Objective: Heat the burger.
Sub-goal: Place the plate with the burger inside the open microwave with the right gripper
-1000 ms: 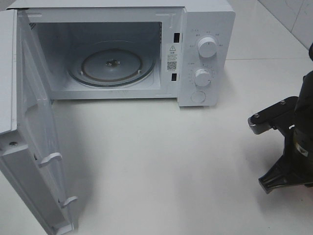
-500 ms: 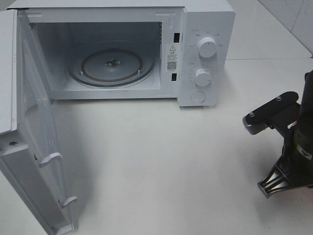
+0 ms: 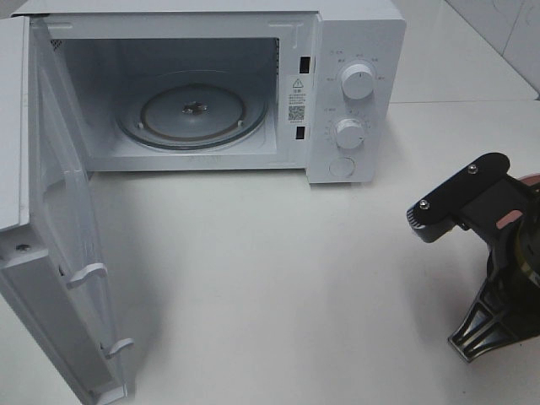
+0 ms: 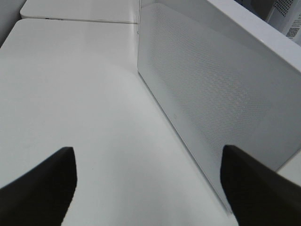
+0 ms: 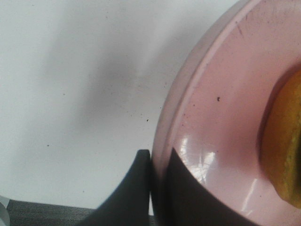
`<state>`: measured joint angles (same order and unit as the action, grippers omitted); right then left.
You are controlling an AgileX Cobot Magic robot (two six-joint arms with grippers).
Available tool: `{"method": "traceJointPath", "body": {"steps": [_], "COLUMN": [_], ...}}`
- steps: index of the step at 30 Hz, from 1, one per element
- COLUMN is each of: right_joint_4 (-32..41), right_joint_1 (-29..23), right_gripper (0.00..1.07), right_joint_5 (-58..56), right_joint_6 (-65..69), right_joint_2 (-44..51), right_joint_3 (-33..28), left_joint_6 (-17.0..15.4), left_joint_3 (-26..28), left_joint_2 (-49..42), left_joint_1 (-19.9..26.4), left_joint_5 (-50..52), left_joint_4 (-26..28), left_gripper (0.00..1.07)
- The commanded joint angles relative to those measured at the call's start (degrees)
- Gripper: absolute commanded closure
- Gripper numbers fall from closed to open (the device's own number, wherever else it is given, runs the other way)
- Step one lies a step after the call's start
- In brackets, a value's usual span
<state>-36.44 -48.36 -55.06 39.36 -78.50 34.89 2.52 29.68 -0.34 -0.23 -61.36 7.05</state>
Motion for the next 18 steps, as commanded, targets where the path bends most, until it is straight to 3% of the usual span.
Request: {"method": "traceJointPath", "body": {"steps": [1, 18], "right_joint_4": [-2.58, -2.41], "right_joint_1": [-2.86, -14.44], "right_gripper": [1.07, 1.07], "right_joint_5": [-2.86, -2.81], "right_joint_6": [-1.26, -5.39], "right_joint_2": [1.38, 1.55], "right_joint_3": [-0.29, -0.29], "left_joint_6": [-0.11, -0.11], "left_joint_3": [-0.06, -0.06], "left_joint_2": [-1.03, -1.03], "left_joint_1": [-0.17, -0.17], "left_joint_5": [-0.11, -0.11], "left_joint_4": [0.46, 0.46], "left_gripper": [0.3, 0.3]}}
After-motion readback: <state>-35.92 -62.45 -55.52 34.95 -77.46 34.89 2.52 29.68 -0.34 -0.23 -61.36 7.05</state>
